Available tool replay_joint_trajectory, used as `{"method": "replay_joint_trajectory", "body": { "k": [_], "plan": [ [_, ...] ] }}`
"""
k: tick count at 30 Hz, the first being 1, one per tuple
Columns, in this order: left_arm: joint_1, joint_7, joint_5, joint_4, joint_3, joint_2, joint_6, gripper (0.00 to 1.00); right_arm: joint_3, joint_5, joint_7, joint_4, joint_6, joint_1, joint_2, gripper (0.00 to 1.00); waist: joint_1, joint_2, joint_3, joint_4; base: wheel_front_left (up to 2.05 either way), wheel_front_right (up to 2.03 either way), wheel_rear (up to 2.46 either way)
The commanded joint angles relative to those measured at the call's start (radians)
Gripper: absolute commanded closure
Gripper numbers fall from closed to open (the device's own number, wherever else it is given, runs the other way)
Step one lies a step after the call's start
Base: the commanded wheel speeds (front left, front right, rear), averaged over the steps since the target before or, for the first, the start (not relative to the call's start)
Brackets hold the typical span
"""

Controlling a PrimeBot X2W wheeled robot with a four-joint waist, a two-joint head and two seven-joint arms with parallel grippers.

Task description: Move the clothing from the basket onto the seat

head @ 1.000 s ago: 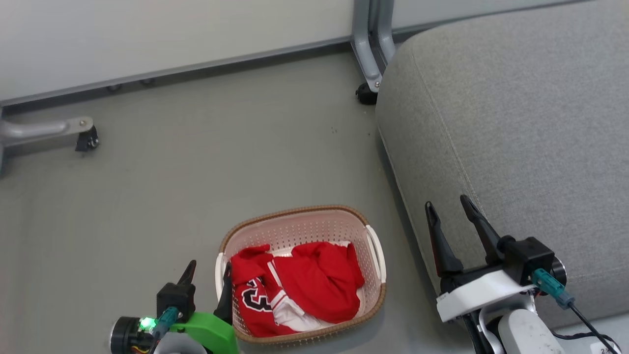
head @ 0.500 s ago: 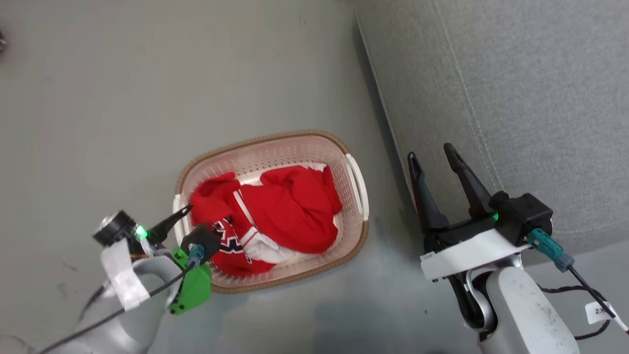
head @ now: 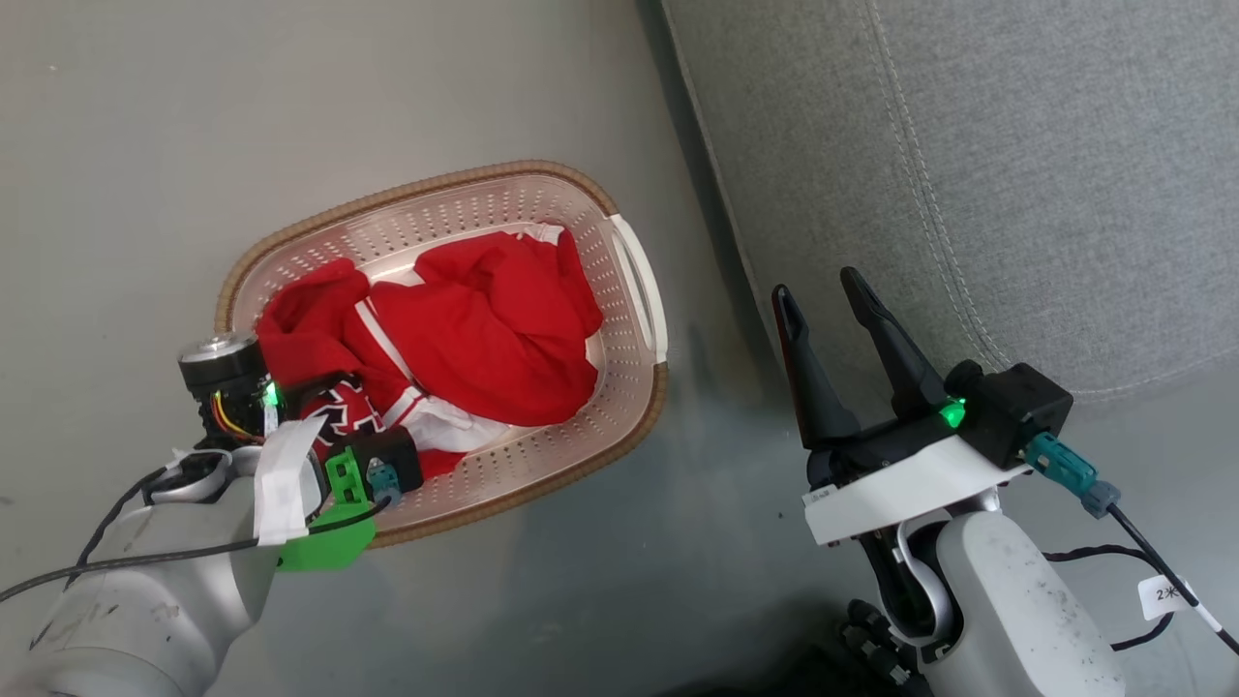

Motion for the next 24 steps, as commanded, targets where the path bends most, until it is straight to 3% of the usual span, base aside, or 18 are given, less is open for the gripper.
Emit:
{"method": "replay_joint_trajectory", "body": {
  "k": [1, 6, 17, 24],
  "plan": [
    [-0.034, 0.005, -0.005, 0.007, -0.017, 0.006, -0.002, 0.0, 0.006, 0.011, -0.003, -0.005, 0.0, -0.011, 0.0, 0.0, -0.0002, 0.0, 0.039, -0.04, 0.0, 0.0, 0.0],
    [-0.066, 0.06, 0.004, 0.016, -0.099, 0.019, -0.002, 0.0, 0.022, 0.039, -0.003, -0.01, 0.0, -0.019, -0.001, 0.0, -0.0002, 0.0, 0.062, -0.058, 0.0, 0.0, 0.0],
    [-0.074, 0.204, -0.1, 0.017, -0.299, 0.069, -0.002, 0.0, 0.056, 0.078, -0.003, -0.011, 0.0, -0.031, -0.001, 0.0, -0.0002, 0.0, 0.099, -0.1, 0.0, 0.0, 0.0],
    [-0.104, 0.237, -0.159, 0.017, -0.361, 0.081, -0.002, 0.0, 0.078, 0.1, -0.003, -0.02, 0.0, -0.047, 0.0, 0.0, -0.0002, 0.0, 0.134, -0.12, 0.0, 0.0, 0.0]
  ]
}}
